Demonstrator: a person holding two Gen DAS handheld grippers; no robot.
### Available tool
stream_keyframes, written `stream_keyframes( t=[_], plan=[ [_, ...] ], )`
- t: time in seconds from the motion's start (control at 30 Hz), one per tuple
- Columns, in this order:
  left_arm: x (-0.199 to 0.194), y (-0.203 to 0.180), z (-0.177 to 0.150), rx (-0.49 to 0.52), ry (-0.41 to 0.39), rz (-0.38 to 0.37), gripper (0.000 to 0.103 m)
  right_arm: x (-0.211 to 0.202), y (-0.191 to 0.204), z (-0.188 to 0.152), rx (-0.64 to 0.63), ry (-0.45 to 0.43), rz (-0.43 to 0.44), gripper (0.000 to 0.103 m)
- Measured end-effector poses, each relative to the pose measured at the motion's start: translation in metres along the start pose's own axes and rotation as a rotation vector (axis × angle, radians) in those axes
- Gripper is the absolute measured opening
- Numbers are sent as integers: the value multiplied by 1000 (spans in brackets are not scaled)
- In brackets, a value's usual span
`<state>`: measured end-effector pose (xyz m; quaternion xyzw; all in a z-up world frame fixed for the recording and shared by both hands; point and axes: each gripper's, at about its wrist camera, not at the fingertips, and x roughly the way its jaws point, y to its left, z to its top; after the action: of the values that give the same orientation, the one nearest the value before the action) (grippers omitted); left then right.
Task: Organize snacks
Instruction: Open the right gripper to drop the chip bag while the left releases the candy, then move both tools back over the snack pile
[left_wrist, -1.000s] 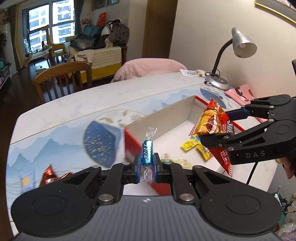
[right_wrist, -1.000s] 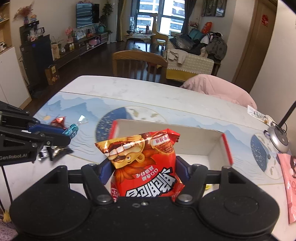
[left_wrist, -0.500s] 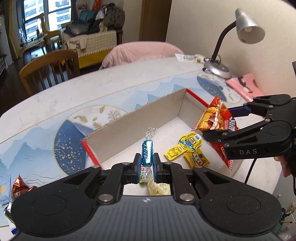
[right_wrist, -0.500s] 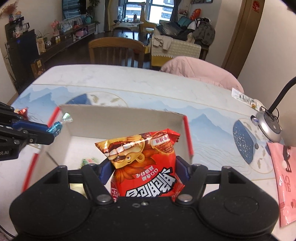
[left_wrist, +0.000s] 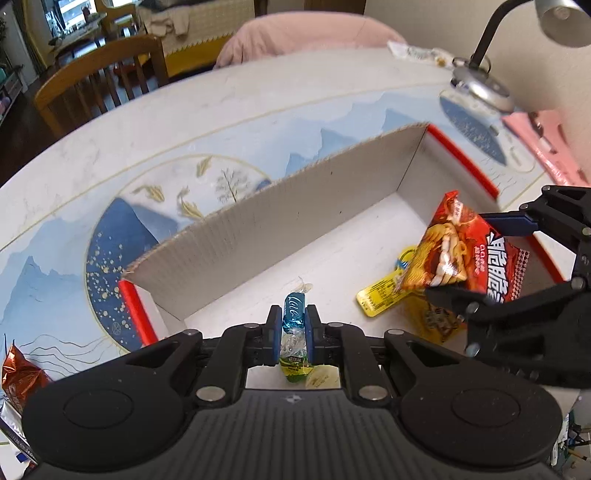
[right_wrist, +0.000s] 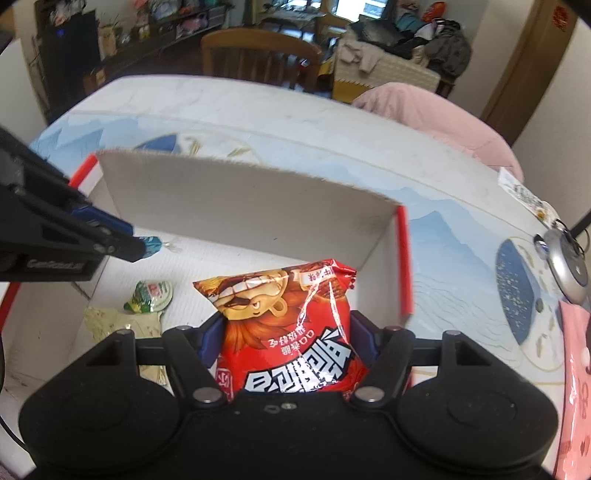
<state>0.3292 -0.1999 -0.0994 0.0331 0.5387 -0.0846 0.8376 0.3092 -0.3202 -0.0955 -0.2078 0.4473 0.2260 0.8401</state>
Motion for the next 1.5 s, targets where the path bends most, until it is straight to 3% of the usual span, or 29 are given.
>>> stream_keyframes(
  t=[0.13,0.37,0.73,0.8,1.03,1.5],
  plan=[
    [10,-5,3,23,37,10,12,11,11,3,-74,33,2,68],
    [26,-3,5,21,128,21,12,26,7,6,-72,85,19,69],
    [32,2,3,-8,165,3,13,32,5,7,-37,104,40,75],
    [29,3,2,-12,156,-8,13,29,4,7,-31,88,37,80],
    [13,5,-7,-11,112,-36,17,11,6,5,-14,54,37,82],
    [-54,14,-29,-6,-71,-92,19,-54,17,-1,83,-84,78,85]
  ],
)
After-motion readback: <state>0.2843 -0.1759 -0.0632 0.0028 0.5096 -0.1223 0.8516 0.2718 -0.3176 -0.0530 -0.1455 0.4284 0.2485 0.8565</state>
